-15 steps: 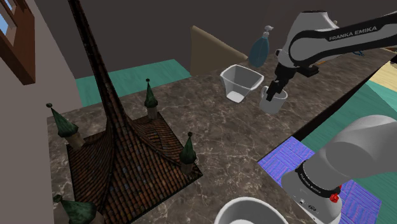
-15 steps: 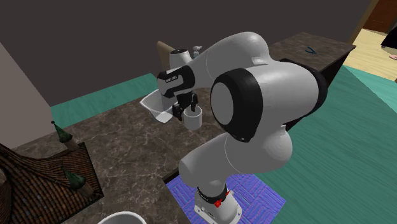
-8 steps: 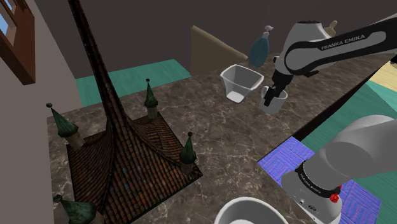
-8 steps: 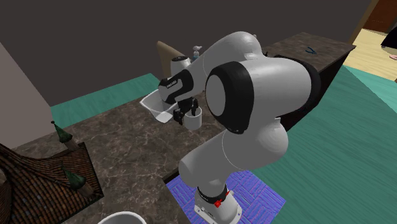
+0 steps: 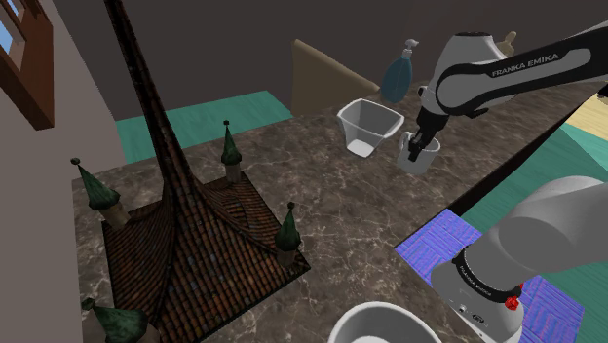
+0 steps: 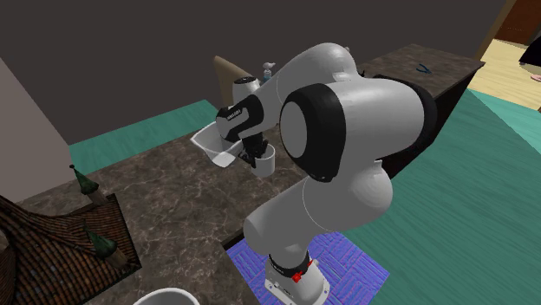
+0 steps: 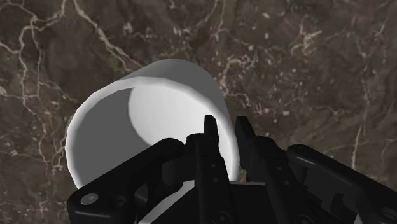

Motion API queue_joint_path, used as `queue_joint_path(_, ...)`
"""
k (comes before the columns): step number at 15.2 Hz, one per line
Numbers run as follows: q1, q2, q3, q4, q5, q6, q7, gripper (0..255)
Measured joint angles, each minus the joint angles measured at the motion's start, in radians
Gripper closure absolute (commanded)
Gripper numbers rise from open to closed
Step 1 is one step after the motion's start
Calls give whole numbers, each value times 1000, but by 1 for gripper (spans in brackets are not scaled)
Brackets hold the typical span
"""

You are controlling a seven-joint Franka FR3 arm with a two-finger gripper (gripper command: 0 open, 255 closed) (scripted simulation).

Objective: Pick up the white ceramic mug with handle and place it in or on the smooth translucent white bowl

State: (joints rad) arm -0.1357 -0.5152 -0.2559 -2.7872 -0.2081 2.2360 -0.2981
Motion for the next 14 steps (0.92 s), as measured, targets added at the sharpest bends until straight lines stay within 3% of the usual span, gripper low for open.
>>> queue_joint_path(8,0,-4,1,3,1,-7,0,255)
queue_joint_path(14,2,-57,13,48,9,-104,-2,255)
